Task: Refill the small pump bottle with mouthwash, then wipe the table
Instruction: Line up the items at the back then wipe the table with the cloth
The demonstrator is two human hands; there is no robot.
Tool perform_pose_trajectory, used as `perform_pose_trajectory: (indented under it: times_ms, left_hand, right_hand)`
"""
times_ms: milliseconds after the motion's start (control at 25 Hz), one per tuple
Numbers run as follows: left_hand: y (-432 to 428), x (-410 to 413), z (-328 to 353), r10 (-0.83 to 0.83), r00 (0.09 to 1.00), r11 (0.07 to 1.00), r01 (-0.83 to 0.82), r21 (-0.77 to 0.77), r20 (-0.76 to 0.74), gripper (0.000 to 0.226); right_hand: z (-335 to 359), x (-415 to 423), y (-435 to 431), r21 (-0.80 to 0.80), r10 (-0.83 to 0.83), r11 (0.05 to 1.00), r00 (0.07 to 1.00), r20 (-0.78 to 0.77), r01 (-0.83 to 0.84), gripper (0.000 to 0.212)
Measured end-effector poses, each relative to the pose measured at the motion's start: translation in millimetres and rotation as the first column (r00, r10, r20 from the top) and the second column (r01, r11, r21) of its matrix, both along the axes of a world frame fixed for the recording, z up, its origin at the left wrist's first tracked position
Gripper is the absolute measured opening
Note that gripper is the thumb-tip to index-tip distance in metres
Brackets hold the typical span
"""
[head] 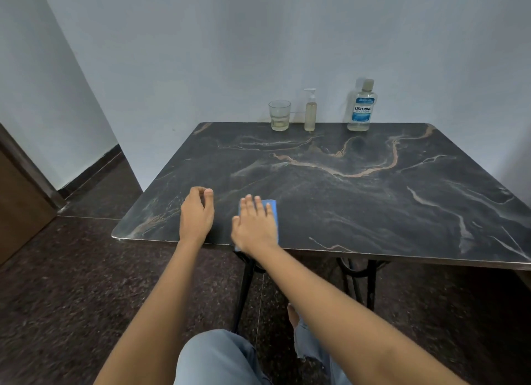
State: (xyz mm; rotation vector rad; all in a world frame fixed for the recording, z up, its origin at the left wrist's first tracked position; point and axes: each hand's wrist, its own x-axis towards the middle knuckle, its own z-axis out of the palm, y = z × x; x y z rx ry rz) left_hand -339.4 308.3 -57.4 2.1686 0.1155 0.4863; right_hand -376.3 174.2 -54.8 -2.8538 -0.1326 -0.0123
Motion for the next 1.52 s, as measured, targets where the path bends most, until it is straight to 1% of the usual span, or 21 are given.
perform_pose_trajectory:
  times_ms: [80, 160, 280, 440, 520, 640, 800, 1040, 1320, 1520]
  left_hand:
    - [4, -2, -2, 0.004, 1.0, 1.0, -0.004, 0.004, 0.029, 0.034]
    - [9, -6, -3, 0.029, 0.999, 1.0, -0.029, -0.005, 0.035, 0.032]
    - [6, -6, -2, 0.037, 0.999, 0.998, -0.039, 0.048, 0.031, 0.03]
    - [-24, -2, -7, -0.084, 0.996, 0.977, 0.084, 0.197, -0.006, 0.028]
    - [-47, -2, -10, -0.156, 0.987, 0.952, 0.16, 0.259, -0.035, 0.03]
    - [-85, -9, -9, -0.209, 0.974, 0.911, 0.228, 0.345, -0.091, 0.036]
    - [-136, -21, -4, -0.262, 0.956, 0.898, 0.291, 0.33, -0.131, 0.044]
    - [-182, -25, -1, -0.302, 0.943, 0.871, 0.333, 0.36, -0.142, 0.042]
    - [-196, -9, 1, -0.294, 0.943, 0.86, 0.331, 0.389, -0.153, 0.043]
    - [-188, 19, 1, -0.269, 0.95, 0.865, 0.311, 0.394, -0.159, 0.041]
  right_hand:
    - [-1, -1, 33, -0.005, 0.129, 0.992, 0.992, -0.007, -0.129, 0.057]
    - [-2, -1, 44, -0.017, 0.206, 0.978, 0.978, -0.01, -0.207, 0.056]
    - [-2, 0, 30, 0.025, 0.189, 0.982, 0.982, 0.01, -0.189, 0.055]
    - [-3, -8, -16, 0.051, 0.075, 0.996, 0.997, 0.014, -0.075, 0.055]
    - [-2, -11, -54, 0.05, 0.024, 0.998, 1.0, -0.002, -0.024, 0.055]
    - [0, -17, -119, 0.038, -0.06, 0.997, 0.998, -0.014, 0.06, 0.055]
    - [0, -29, -210, 0.035, -0.205, 0.978, 0.979, -0.001, 0.205, 0.055]
    - [0, -53, -335, 0.008, -0.439, 0.899, 0.899, 0.001, 0.439, 0.055]
    - [6, -82, -457, -0.038, -0.632, 0.775, 0.775, -0.021, 0.631, 0.055]
    - [9, -75, -508, -0.065, -0.695, 0.719, 0.719, -0.027, 0.692, 0.055]
